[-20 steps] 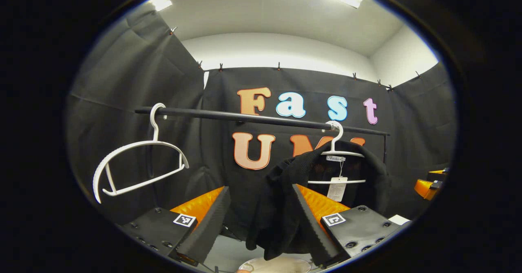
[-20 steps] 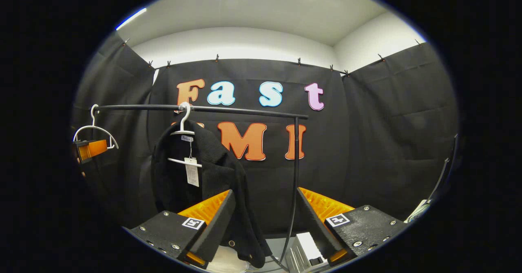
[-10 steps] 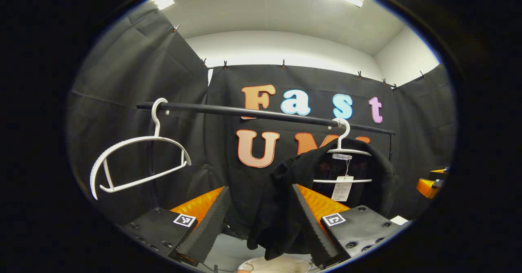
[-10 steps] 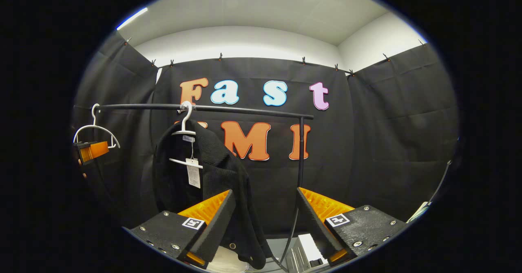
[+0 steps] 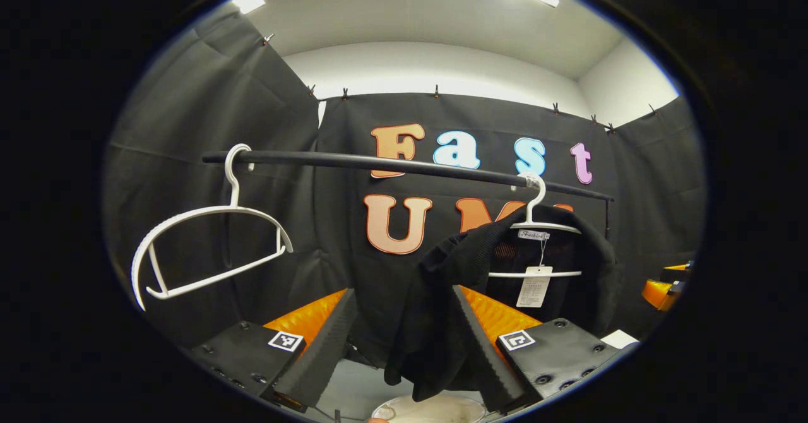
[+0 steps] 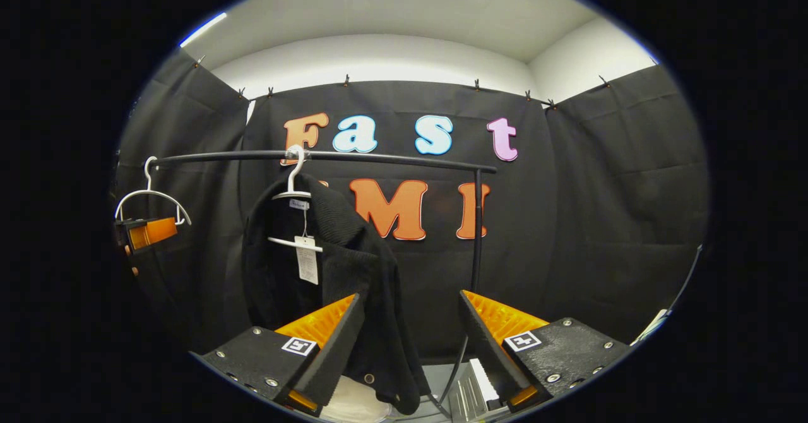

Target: Grasp the clothes on the hanger with both hands and then place them into the laundry hamper below.

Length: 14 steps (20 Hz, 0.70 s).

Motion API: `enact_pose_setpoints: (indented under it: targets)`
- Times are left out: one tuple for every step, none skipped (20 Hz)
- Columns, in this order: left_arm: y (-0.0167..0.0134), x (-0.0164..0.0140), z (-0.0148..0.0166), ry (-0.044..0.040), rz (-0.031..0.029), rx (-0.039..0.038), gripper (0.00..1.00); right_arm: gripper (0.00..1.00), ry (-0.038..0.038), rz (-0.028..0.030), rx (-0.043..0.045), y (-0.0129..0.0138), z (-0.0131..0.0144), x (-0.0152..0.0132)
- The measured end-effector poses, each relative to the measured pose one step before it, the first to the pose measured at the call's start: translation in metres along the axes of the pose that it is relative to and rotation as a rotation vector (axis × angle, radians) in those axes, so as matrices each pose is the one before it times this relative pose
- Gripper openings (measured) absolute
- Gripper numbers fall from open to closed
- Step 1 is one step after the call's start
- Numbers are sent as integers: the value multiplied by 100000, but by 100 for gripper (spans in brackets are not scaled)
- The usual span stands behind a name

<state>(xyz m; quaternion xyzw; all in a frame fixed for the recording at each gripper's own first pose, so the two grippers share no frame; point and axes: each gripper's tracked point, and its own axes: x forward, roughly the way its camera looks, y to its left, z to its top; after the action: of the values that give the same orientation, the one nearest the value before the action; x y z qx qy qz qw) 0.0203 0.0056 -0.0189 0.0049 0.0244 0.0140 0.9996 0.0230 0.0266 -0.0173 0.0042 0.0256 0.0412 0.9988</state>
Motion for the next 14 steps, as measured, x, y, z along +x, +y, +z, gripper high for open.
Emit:
enact_pose_setpoints:
  targets:
    - [90,-96,-108,241,-131,306,93,93,407,958,397,385,-202,142]
    - [32,-45,-51,111,-143,67,93,85,755,1142,546,435,-310,169]
    - [26,53,-60,-51,89,-262,93,92,954,1255,656,500,-319,262]
    - [30,3,-50,40,-7,-537,93,100,1132,1256,734,531,-331,394]
    - [58,-19,-141,-36,-21,-743,93,100,760,990,473,430,-306,345]
    - [147,80,-33,30,-19,-711,93,100,473,967,187,397,-150,418]
    - [62,13,-172,253,-62,-372,94,100,638,1047,23,387,-253,570]
    - [115,66,-159,354,78,62,95,92,880,1698,451,478,-297,468]
    - [228,-47,-92,229,108,287,96,90,1459,1339,791,427,-474,537]
    - [186,37,-166,186,293,345,96,89,1524,1142,996,376,-490,556]
    - [218,73,-101,74,223,188,97,88,1457,1082,806,370,-420,623]
    - [173,39,-134,179,256,102,98,88,1256,621,501,204,-397,526]
    - [207,90,-162,283,325,-12,99,87,552,-1124,539,-129,-278,677]
    - [314,191,-214,448,931,-83,100,86,-52,246,817,130,-49,559]
